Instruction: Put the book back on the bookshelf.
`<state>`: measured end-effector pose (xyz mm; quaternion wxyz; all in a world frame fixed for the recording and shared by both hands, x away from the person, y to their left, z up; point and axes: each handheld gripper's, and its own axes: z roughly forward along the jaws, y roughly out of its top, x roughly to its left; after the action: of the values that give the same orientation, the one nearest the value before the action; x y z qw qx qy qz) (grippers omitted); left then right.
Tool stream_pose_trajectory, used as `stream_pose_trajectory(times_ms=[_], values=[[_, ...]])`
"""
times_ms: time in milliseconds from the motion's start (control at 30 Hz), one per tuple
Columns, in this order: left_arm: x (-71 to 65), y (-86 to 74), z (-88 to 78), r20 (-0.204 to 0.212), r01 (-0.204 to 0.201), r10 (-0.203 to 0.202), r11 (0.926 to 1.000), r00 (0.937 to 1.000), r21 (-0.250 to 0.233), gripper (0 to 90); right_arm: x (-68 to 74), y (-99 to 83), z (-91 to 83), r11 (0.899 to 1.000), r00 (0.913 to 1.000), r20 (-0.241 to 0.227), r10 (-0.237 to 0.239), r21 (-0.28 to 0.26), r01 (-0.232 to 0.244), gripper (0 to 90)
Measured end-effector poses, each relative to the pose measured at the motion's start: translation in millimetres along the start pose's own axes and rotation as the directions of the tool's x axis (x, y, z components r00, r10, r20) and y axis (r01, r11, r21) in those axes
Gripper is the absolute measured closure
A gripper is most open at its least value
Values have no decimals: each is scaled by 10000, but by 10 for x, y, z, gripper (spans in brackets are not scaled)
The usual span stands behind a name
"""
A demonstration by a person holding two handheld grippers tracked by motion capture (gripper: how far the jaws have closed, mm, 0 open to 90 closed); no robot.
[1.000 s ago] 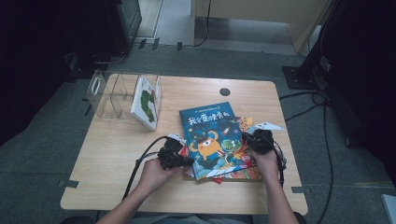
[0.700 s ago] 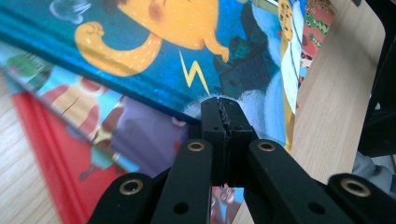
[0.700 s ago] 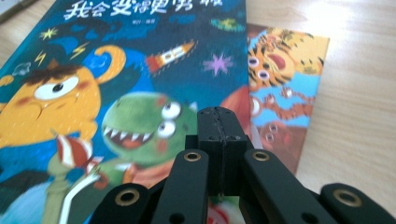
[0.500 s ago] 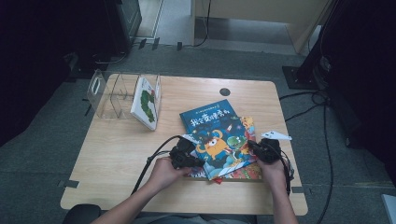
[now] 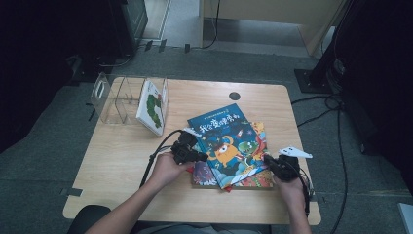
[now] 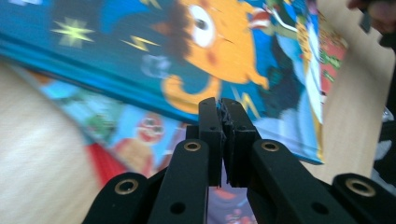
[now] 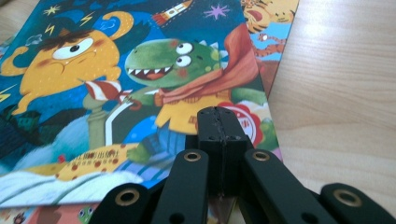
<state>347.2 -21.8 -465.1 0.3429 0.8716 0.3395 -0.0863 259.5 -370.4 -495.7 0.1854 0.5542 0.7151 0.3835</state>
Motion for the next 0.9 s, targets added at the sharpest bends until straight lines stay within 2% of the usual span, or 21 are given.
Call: stream_pose_trajectory(times_ms=[167,400,467,533,900], values=[[183,49,-115,-255,321,-327,9991,9991,-263,884,30,-69,-93,9999,10000,53,63,132,-63,900],[317,82,-168,-388,614,-629,9974,9973,-376,877,28,-143,-180,9997,9999,54,127,188,-128,900],[332,83,-172,-412,639,-655,9971,9970,-405,877,24,-150,-187,9996,9999,73,131,235,-133,900],[367,89,-185,-423,712,-730,9965,9964,-429,877,6,-183,-188,9980,9997,130,189,608,-197,900],[399,58,-216,-617,826,-857,9953,9944,-507,873,-60,-171,-160,9984,9995,151,262,506,-269,900]])
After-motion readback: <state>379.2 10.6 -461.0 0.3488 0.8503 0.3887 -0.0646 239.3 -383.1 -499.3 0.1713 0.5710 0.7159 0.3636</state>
